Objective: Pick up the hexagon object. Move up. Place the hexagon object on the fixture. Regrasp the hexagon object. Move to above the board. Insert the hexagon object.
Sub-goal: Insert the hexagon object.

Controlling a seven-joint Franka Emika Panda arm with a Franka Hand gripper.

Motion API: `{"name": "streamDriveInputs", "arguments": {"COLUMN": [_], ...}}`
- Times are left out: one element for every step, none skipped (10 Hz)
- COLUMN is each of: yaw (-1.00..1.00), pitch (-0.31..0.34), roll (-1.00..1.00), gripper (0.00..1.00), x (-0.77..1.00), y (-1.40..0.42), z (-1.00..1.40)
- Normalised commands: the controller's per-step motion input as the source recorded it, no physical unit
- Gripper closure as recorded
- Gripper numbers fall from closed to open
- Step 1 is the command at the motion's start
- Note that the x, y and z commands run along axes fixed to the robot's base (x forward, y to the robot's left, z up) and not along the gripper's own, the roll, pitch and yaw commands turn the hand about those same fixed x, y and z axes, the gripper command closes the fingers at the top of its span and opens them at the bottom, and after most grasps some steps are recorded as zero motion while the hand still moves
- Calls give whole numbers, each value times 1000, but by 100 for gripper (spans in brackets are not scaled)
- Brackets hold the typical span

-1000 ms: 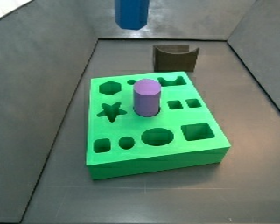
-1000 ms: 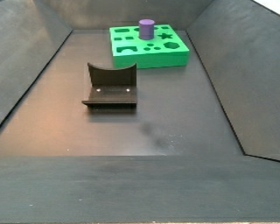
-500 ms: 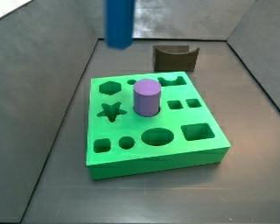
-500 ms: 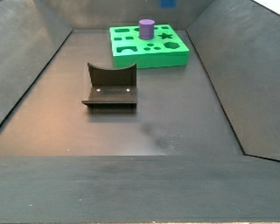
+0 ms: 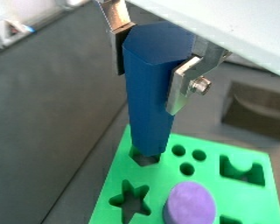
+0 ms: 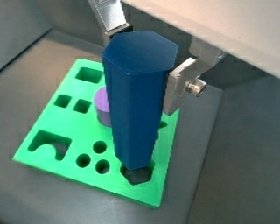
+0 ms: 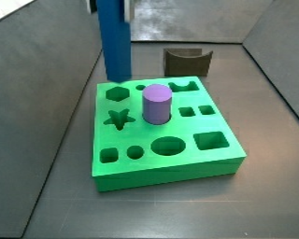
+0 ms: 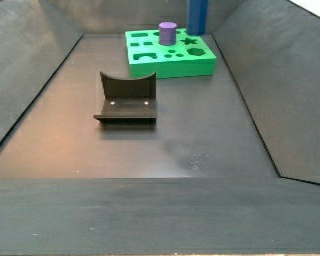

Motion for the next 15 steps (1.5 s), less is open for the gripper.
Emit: {"name": "streamDriveInputs", "arguments": {"yaw": [0,-91,-74,0,0,23,63,46,37,86,143,160,160,151,160], "pitch": [0,-106,-100,-71,-81,-43,-23,0,0,-56,-127,-103,-103,-101,-11], "roll": [-17,-20,0,0,-26,14,76,79,83,0,-220,-246,-243,-221,-96], "gripper": [100,100,100,100,100,100,100,100,100,100,100,100,100,100,100], "x": [0,-63,-97,-71,-40,-186,-251,-291,-317,-74,331,460,480,403,83], "y": [0,0,89,74,89,131,146,183,171,126,66,6,0,0,0], "z": [0,-674,-797,-483,-457,-551,-629,-609,-640,-709,-580,-574,-543,-554,-546]}}
